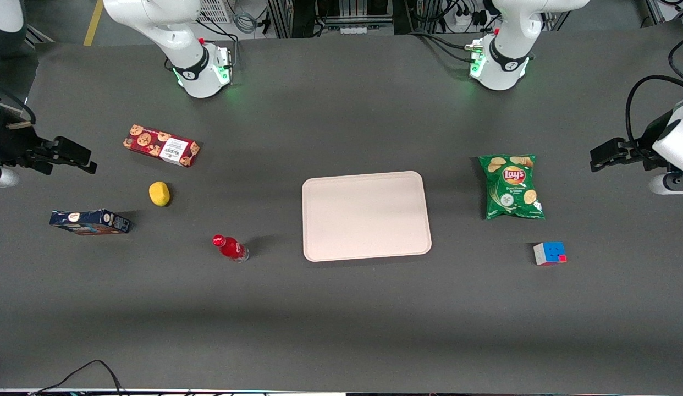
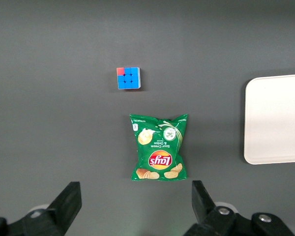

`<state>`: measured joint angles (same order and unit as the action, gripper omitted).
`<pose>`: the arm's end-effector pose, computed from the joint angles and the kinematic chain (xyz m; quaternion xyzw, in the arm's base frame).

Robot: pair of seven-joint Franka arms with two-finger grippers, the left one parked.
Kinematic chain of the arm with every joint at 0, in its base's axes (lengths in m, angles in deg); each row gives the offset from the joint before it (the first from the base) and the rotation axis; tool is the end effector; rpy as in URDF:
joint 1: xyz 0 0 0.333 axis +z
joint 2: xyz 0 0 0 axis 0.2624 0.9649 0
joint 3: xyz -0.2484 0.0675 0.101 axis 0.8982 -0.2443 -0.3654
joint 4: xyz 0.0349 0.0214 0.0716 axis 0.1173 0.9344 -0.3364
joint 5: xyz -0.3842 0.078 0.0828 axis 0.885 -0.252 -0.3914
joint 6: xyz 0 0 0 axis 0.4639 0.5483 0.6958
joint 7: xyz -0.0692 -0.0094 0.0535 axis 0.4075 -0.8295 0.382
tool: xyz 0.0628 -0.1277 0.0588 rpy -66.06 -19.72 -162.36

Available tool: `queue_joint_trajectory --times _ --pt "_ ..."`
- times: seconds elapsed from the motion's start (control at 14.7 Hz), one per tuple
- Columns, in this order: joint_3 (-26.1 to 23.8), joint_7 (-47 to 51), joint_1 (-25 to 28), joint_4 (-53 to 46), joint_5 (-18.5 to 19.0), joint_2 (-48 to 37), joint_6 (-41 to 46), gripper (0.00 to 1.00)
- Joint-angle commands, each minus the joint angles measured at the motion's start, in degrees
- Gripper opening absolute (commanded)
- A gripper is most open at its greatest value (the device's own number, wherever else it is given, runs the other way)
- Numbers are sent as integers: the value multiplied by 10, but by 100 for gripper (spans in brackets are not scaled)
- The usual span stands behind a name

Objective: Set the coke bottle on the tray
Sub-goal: 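Move the right gripper out toward the red Coca-Cola bottle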

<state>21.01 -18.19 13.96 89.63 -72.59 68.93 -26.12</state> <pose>0.5653 -0.0054 0.5251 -0.9996 0.0234 0.0039 0.0176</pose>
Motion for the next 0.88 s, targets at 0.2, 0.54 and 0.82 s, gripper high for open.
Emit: queue_joint_trajectory --times 0.2,0.54,0.82 --pt "-1 -14 -6 -22 -12 20 11 100" --pt "-37 -9 4 -21 -13 31 8 100" --pt "-80 51 16 -18 -9 89 -50 100"
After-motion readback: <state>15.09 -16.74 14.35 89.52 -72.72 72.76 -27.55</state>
